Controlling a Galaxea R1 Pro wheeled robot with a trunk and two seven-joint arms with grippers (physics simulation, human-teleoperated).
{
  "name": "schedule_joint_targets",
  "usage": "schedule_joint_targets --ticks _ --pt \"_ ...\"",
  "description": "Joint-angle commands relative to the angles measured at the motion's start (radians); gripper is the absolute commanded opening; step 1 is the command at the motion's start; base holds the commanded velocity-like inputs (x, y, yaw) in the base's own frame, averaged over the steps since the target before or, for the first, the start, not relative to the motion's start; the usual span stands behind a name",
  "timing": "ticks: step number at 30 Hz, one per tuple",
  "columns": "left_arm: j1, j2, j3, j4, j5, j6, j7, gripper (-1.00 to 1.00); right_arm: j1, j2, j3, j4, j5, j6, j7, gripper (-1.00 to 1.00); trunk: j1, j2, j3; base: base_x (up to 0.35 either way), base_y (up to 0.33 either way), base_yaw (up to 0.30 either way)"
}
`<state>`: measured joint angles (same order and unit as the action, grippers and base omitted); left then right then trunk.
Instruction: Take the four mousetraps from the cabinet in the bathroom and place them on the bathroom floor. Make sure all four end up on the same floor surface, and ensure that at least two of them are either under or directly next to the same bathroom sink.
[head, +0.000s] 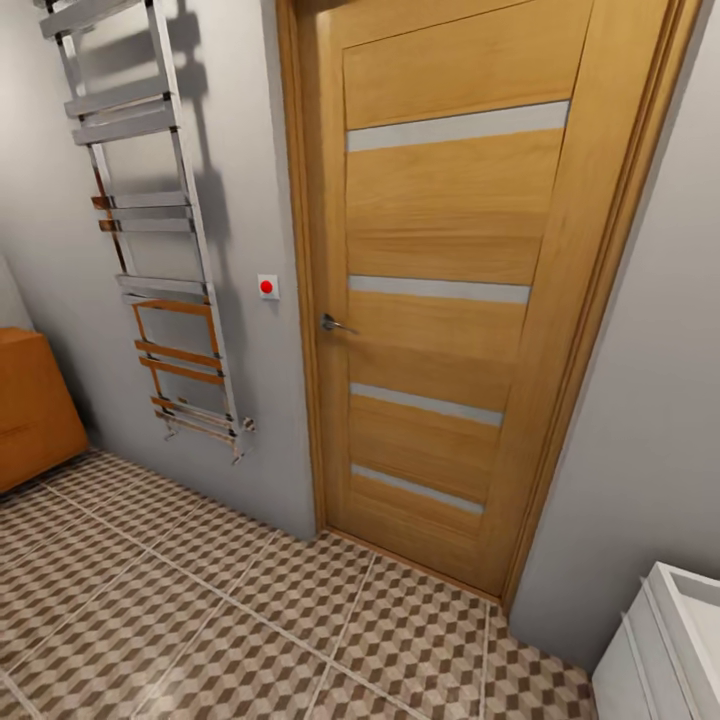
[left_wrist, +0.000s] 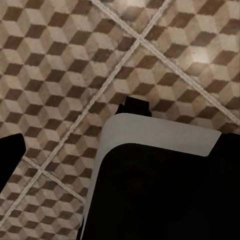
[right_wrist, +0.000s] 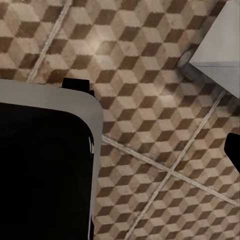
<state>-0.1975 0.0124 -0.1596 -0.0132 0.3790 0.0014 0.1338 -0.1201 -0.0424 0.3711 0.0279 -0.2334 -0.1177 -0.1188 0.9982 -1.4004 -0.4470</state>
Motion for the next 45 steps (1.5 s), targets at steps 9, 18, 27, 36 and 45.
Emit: schedule_joint_targets --ticks 9,18,27,36,45 --pt "0.0 0.0 -0.013 -0.001 0.005 0.001 0.003 1.0 -0.001 -0.002 0.01 0.003 -0.009 -0.006 -0.002 1.0 0.0 -0.001 -0.001 0.0 0.0 0.183" --pt "0.0 -0.003 -0.007 -0.001 0.008 0.002 0.003 1.0 -0.001 0.0 0.009 0.003 -0.009 -0.007 -0.002 1.0 0.0 -0.001 -0.001 0.0 0.0 0.263" --pt "0.0 -0.008 -0.005 -0.001 0.01 0.001 0.001 1.0 -0.001 0.0 0.009 0.003 -0.01 -0.005 -0.002 1.0 0.0 -0.001 -0.001 0.0 0.0 0.276" --pt "0.0 -0.028 -0.003 -0.005 0.011 0.0 0.0 1.0 -0.001 0.0 0.009 0.003 -0.01 -0.005 0.002 1.0 0.0 -0.001 -0.001 0.0 0.0 0.28" --pt "0.0 -0.033 -0.003 -0.006 0.012 0.0 0.0 1.0 -0.001 0.0 0.009 0.003 -0.011 -0.005 0.004 1.0 0.0 -0.001 -0.001 0.0 0.0 0.282"
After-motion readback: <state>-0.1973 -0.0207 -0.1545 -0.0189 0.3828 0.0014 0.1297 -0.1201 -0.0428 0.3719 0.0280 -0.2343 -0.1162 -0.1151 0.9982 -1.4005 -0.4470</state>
